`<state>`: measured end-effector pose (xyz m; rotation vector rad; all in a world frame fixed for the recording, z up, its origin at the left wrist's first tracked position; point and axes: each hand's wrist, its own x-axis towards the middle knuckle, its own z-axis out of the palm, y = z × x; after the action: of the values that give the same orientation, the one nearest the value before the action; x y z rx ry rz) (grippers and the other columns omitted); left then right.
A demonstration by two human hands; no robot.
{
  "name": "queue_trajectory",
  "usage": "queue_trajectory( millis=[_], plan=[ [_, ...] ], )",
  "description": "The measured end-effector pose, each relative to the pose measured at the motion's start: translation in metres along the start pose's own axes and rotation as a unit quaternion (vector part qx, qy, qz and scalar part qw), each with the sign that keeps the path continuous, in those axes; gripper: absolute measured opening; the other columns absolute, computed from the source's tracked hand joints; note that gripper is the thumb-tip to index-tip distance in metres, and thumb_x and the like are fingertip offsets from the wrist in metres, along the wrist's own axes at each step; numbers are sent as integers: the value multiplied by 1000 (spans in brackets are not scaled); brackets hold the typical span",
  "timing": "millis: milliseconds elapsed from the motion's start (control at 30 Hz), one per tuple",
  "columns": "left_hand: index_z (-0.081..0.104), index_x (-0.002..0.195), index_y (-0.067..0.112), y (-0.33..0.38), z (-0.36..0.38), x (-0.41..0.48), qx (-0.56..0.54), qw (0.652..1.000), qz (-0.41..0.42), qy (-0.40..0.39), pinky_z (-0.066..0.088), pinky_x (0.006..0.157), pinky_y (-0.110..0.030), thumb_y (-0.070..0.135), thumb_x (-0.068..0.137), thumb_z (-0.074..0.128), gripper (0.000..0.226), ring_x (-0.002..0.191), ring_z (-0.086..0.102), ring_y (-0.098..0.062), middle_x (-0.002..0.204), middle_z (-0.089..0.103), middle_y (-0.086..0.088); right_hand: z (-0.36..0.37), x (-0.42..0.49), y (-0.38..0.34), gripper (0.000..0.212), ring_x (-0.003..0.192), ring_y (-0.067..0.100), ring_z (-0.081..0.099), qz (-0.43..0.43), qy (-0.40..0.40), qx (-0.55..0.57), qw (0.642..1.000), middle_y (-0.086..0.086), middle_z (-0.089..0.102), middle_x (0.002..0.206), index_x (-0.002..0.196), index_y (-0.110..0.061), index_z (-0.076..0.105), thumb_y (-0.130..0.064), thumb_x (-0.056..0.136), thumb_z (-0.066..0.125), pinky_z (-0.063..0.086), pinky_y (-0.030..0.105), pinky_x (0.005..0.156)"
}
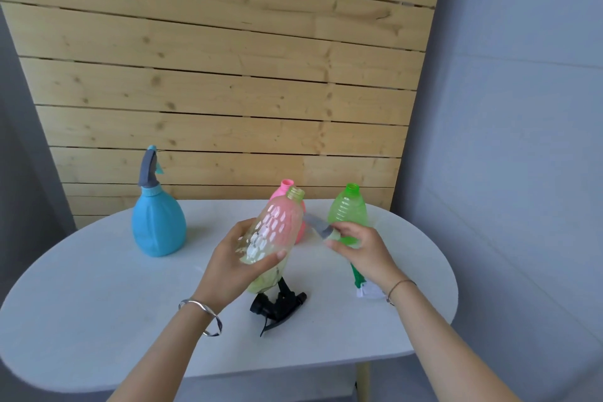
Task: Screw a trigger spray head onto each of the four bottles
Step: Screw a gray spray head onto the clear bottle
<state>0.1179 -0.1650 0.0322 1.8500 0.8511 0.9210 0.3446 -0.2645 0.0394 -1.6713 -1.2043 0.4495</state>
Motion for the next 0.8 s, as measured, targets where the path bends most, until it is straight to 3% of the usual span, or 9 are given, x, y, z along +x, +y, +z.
queue_trajectory(
  millis=[133, 267, 333, 400, 500, 633, 800],
  plan=[
    [52, 113, 43, 0, 1, 0, -13, 1000, -5, 1, 47, 65, -11, 48, 64, 82, 57, 91, 59, 12, 105, 63, 20, -5, 5, -27, 26, 87, 1, 62, -14, 28, 126, 992, -17, 70, 95, 96, -36, 66, -15, 82, 71, 47, 14, 82],
    [52, 117, 38, -1, 0, -1, -13, 1000, -7, 3, 46, 68, -13, 50, 63, 81, 62, 96, 59, 4, 107, 63, 20, -3, 9, -41, 25, 98, -5, 65, -7, 48, 237, 970, -18, 72, 103, 104, -32, 67, -17, 83, 69, 47, 7, 79],
    [52, 117, 38, -2, -3, -2, -12, 1000, -9, 3, 46, 68, -13, 52, 63, 81, 63, 97, 59, 2, 108, 62, 19, -1, 11, -47, 27, 94, -7, 65, -2, 63, 271, 961, -18, 73, 99, 108, -30, 66, -18, 84, 68, 47, 6, 76],
    [51, 118, 38, -3, -6, -2, -8, 1000, -12, 4, 46, 68, -14, 54, 61, 80, 66, 98, 60, 1, 108, 62, 18, 0, 14, -53, 25, 83, -5, 66, 2, 82, 289, 954, -18, 74, 88, 108, -31, 65, -22, 85, 67, 48, 9, 71],
    [50, 118, 40, -4, -12, -3, -2, 1000, -19, 8, 45, 69, -14, 53, 62, 80, 65, 100, 59, 2, 108, 62, 19, -2, 19, -64, 32, 83, 2, 69, 3, 98, 334, 938, -15, 74, 85, 117, -26, 63, -27, 85, 66, 50, 19, 77],
    [50, 116, 42, -9, -23, -6, 23, 999, -26, 10, 43, 71, -13, 47, 62, 83, 63, 103, 54, 4, 108, 59, 23, 2, 24, -84, 30, 78, 6, 69, -23, 99, 430, 897, -12, 76, 90, 117, -12, 62, -20, 88, 61, 54, 18, 71],
    [47, 118, 36, -15, -43, -6, 51, 998, -33, 28, 40, 68, -11, 42, 62, 85, 68, 97, 52, 6, 106, 56, 21, 8, 28, -105, 18, 85, 11, 71, -37, 103, 510, 853, 5, 70, 113, 107, -14, 63, -18, 90, 59, 55, 19, 75]
  ],
)
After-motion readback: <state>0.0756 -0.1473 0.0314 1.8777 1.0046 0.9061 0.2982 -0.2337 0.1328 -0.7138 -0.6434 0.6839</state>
